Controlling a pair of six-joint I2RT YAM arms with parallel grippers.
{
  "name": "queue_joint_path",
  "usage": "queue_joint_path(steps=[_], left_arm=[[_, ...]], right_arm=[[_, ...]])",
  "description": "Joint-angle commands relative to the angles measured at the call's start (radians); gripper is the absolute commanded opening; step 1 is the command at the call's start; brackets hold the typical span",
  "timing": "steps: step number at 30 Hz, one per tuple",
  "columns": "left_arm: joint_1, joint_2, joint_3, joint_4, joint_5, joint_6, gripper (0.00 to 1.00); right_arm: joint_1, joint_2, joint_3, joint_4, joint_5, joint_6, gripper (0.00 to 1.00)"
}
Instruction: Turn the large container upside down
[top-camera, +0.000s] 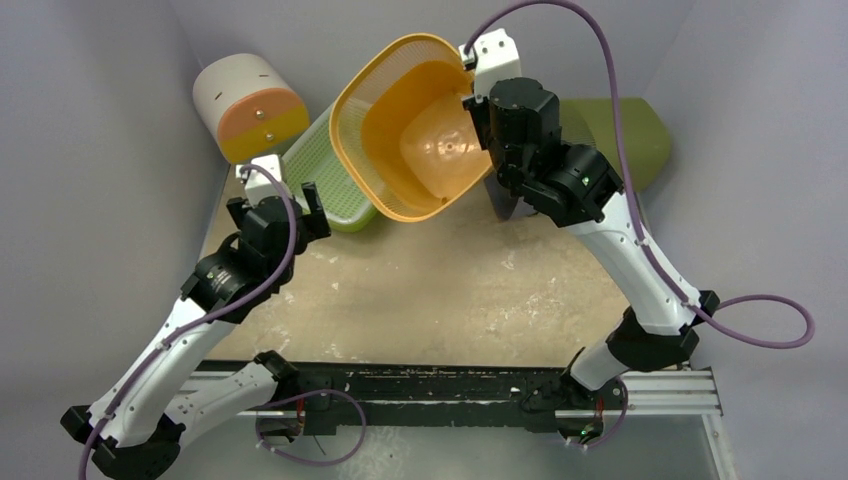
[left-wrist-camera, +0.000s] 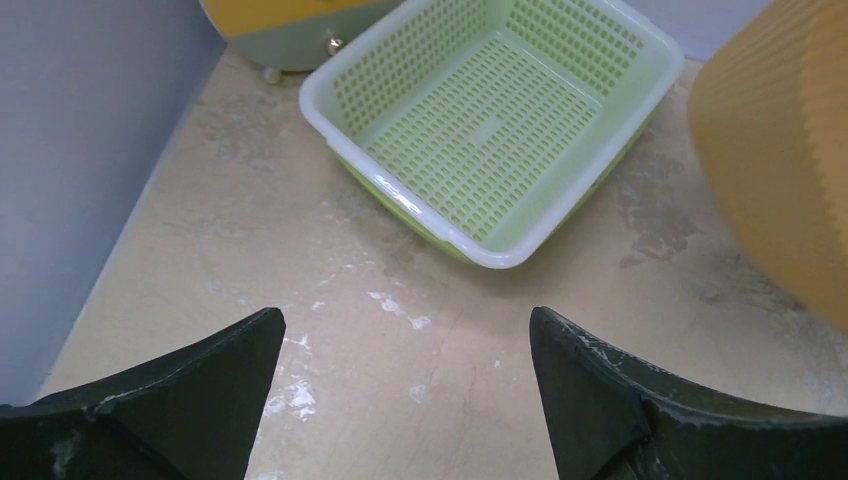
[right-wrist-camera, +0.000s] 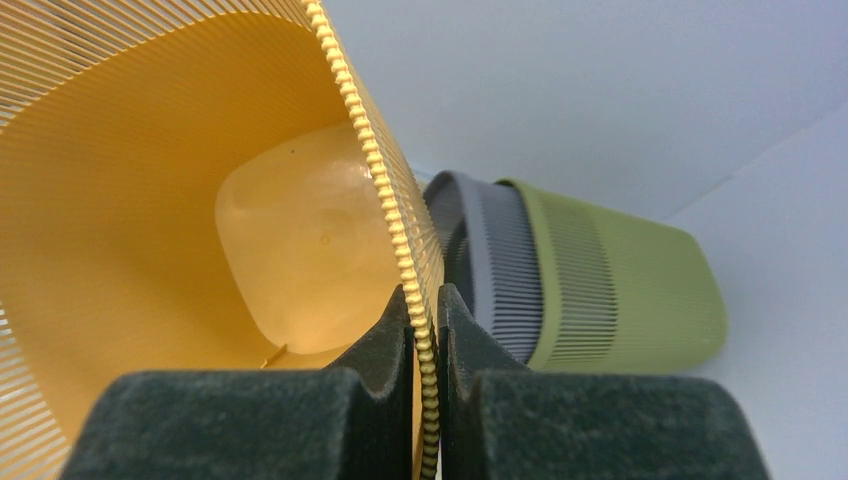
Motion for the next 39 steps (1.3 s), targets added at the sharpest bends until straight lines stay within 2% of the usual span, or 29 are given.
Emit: queue_joint_path(steps=[1,7,16,23,25,27,28,31,35,39], left_arm=[[-0.004,-0.008,0.127,-0.091,-0.097,0.050,0.89],[-0.004,-0.001,0.199,-0.112,-0.129,0.073,0.89],[-0.003,0.016,0.173,-0.108,-0.127,0.072,0.89],[-0.003,0.015,0.180,-0.113,-0.114,0.078,0.89],[-0.003,0.014,0.190,-0.121,-0.112,0.086,0.89],[-0.003,0.020,0.207,-0.134,-0.115,0.096,0.89],[-0.003,0.025,0.220,-0.142,-0.115,0.104,0.89],[-0.003,0.037,0.274,-0.170,-0.112,0.117,0.89],[-0.003,0.049,0.349,-0.190,-0.102,0.126,0.89],[-0.003,0.064,0.424,-0.235,-0.119,0.128,0.89]], right_arm=[[0.027,-0.088,-0.014,0.015,-0.157,0.148,0.00],[0.057,-0.161,-0.188,0.011,-0.200,0.227,0.00],[0.060,-0.244,-0.492,0.068,-0.313,0.358,0.00],[0.059,-0.277,-0.606,0.045,-0.295,0.423,0.00],[0.059,-0.271,-0.628,0.034,-0.256,0.436,0.18],[0.059,-0.265,-0.647,0.024,-0.225,0.444,0.48],[0.059,-0.262,-0.652,0.019,-0.216,0.444,0.60],[0.059,-0.258,-0.644,0.008,-0.183,0.428,0.82],[0.059,-0.247,-0.576,0.003,-0.097,0.384,0.86],[0.060,-0.230,-0.453,-0.047,-0.097,0.325,0.86]])
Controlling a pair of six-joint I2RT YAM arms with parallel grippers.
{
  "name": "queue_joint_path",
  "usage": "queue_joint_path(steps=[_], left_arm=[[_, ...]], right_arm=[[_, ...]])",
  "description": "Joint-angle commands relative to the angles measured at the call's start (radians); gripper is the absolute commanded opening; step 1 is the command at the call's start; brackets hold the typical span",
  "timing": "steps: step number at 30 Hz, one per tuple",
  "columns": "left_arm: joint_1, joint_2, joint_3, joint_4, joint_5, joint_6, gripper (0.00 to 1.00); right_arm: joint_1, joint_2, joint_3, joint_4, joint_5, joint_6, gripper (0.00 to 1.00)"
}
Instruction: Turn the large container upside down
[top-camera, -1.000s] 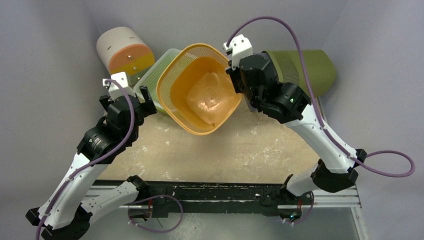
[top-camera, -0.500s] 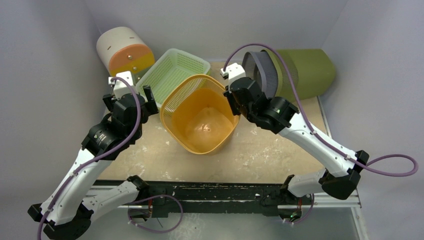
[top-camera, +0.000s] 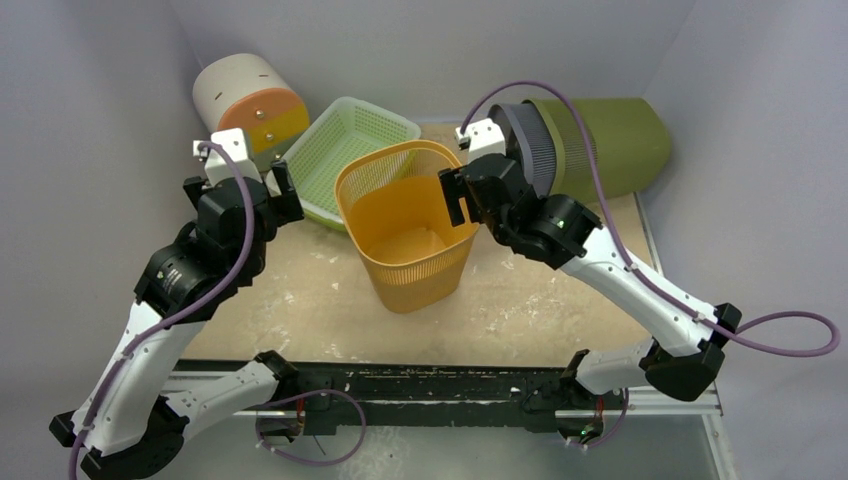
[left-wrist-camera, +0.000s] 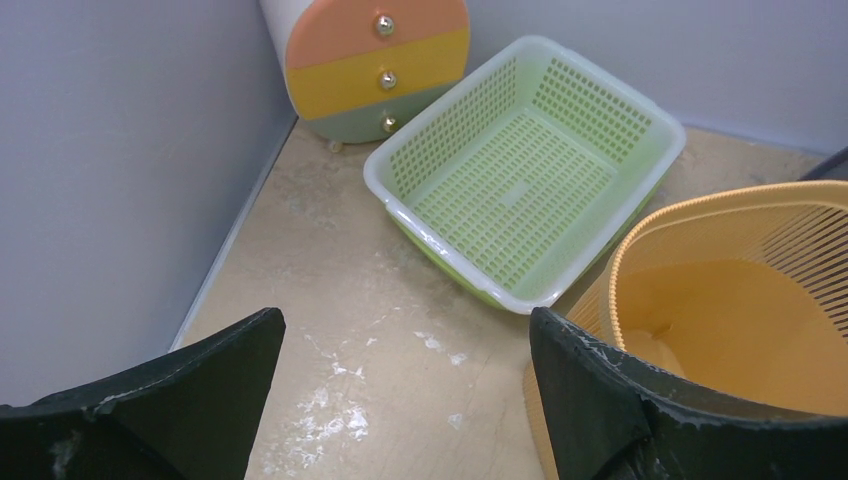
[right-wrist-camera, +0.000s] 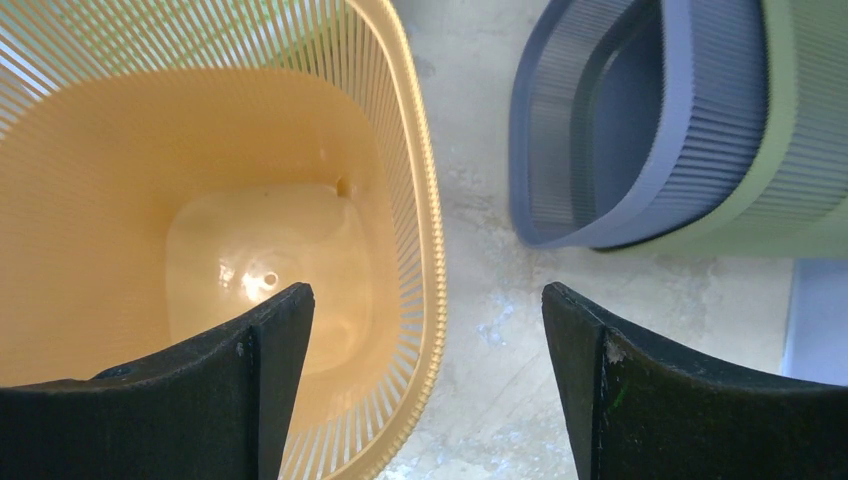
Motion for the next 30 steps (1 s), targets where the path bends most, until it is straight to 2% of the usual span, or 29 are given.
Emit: queue_joint_path(steps=[1,3,7,13,18,30], left_arm=[[-0.003,0.011,0.111,-0.049,-0.027,0.024,0.89],[-0.002,0.015,0.151,-0.068,-0.038,0.024,0.89],[-0.003,0.015,0.202,-0.092,-0.046,0.016,0.89],[-0.003,0.000,0.183,-0.100,-0.047,-0.007,0.89],[-0.004,-0.008,0.174,-0.104,-0.048,-0.013,0.89],[-0.004,-0.082,0.109,-0.115,-0.060,-0.031,0.89]], right_arm=[[0.003,0.004,0.180,-0.030,0.054,-0.080,0.87],[0.012,0.024,0.259,-0.057,0.013,-0.117,0.87],[0.072,0.083,0.358,-0.102,-0.117,-0.179,0.81],[0.276,0.157,0.316,-0.052,-0.186,-0.198,0.79],[0.380,0.200,0.301,-0.023,-0.201,-0.167,0.76],[0.413,0.205,0.192,0.102,-0.230,-0.135,0.70]])
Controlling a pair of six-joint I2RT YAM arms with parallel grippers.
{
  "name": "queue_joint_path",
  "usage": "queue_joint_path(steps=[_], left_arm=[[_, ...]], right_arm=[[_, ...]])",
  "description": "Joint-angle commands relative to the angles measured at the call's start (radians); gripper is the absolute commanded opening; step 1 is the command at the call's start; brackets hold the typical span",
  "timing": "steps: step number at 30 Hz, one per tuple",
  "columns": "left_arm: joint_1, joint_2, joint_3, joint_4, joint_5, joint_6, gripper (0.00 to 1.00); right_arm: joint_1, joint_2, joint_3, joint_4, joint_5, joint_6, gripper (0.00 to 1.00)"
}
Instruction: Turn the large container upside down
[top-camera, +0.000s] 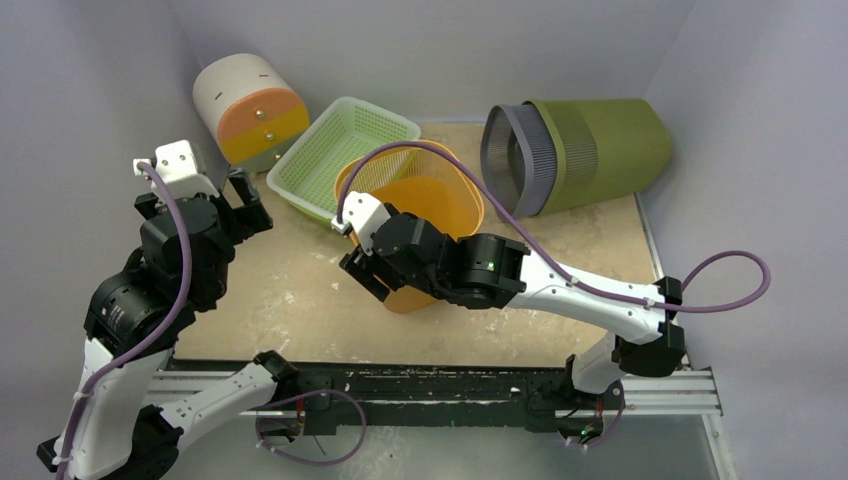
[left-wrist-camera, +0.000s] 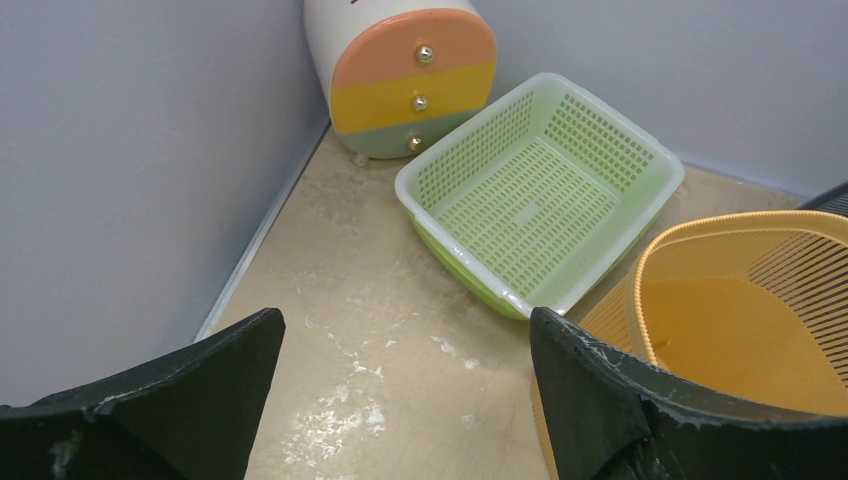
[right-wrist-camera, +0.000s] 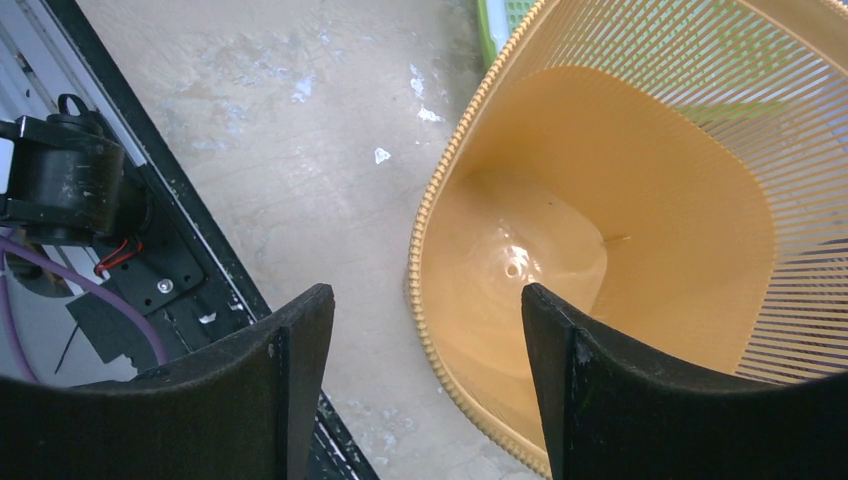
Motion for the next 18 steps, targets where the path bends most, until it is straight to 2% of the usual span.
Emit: queue_joint_path(steps=[1,3,7,13,18], left_arm=[[-0.004,-0.023,-0.022,0.005,-0.024,-0.019,0.89],[-0.003,-0.029,-0.026,0.006,-0.026,-0.018,0.89],[-0.004,-0.040,-0.028,0.004,-0.027,-0.014,0.89],[-0.003,-0.058,-0.044,-0.002,-0.030,-0.015,0.89],[-0.002,-0.073,-0.056,0.002,-0.029,-0.019,0.89]], right_arm=[[-0.001,-0.005,-0.025,0.089,-0.008,0.011,0.70],[-0.001,0.011,-0.029,0.105,0.012,0.002,0.67],[-0.001,0.043,-0.035,0.133,0.061,-0.005,0.48],[-0.001,0.077,-0.052,0.137,0.070,-0.006,0.41],[-0.001,0.102,-0.034,0.086,0.128,0.031,0.14]])
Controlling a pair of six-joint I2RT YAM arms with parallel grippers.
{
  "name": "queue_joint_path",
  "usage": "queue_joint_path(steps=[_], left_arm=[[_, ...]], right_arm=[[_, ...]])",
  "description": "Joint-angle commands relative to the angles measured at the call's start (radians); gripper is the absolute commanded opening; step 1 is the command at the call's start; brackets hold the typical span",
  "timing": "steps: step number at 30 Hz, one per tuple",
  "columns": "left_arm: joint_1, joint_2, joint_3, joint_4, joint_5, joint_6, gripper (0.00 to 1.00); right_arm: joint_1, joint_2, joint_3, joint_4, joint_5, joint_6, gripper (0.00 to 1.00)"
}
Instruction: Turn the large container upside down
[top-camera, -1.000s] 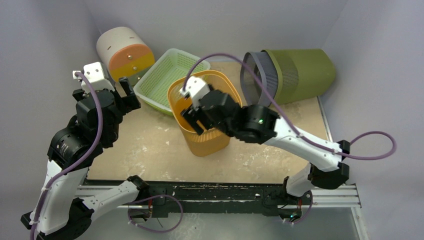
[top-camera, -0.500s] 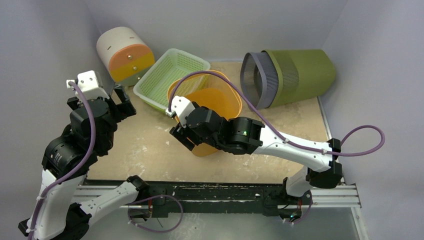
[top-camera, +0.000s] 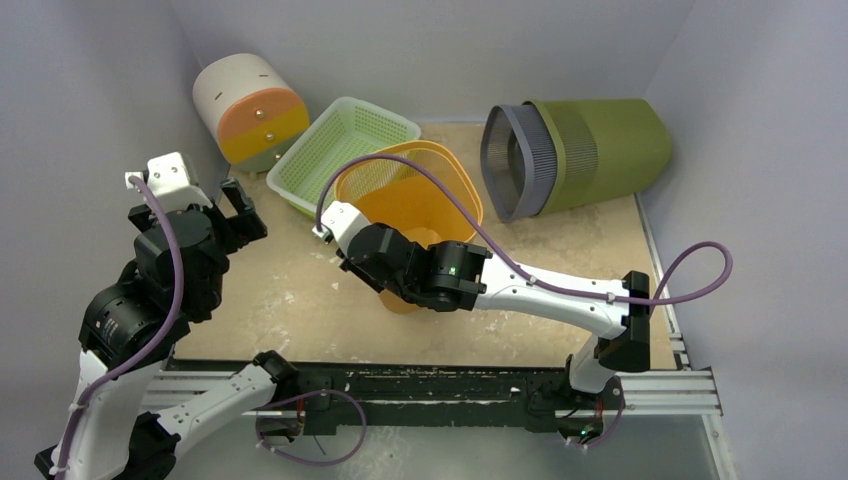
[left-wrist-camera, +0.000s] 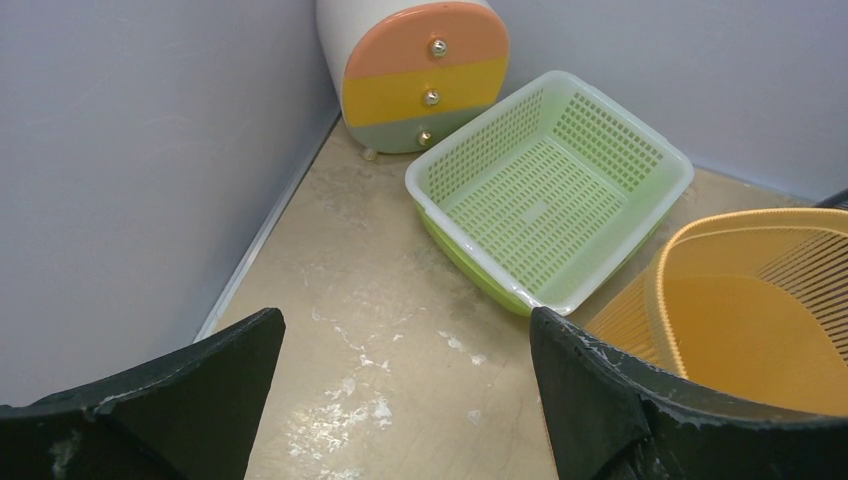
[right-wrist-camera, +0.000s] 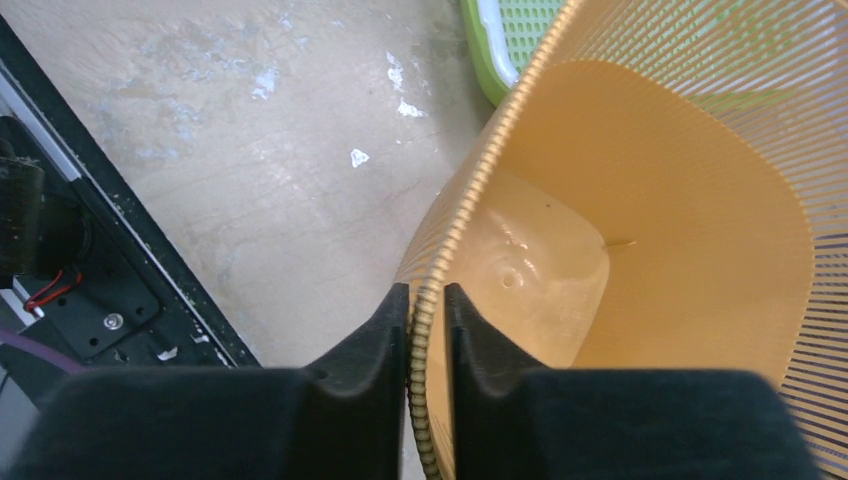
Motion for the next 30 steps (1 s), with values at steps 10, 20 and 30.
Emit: queue_joint_path(steps=[10,20,30], left_arm=[[-0.003,0.011,0.095,0.002,0.004,0.007,0.89],[-0.003,0.048,0.216,-0.017,0.036,0.006,0.89],[-0.002,0.071,0.234,-0.013,0.047,0.006,0.89]], right_arm=[[0.000,-0.145,0.003,0.236,0.027,0.173,0.00],[0.000,-0.439,-0.458,0.992,-0.104,0.338,0.00],[0.000,-0.443,-0.803,1.485,-0.048,0.497,0.00]])
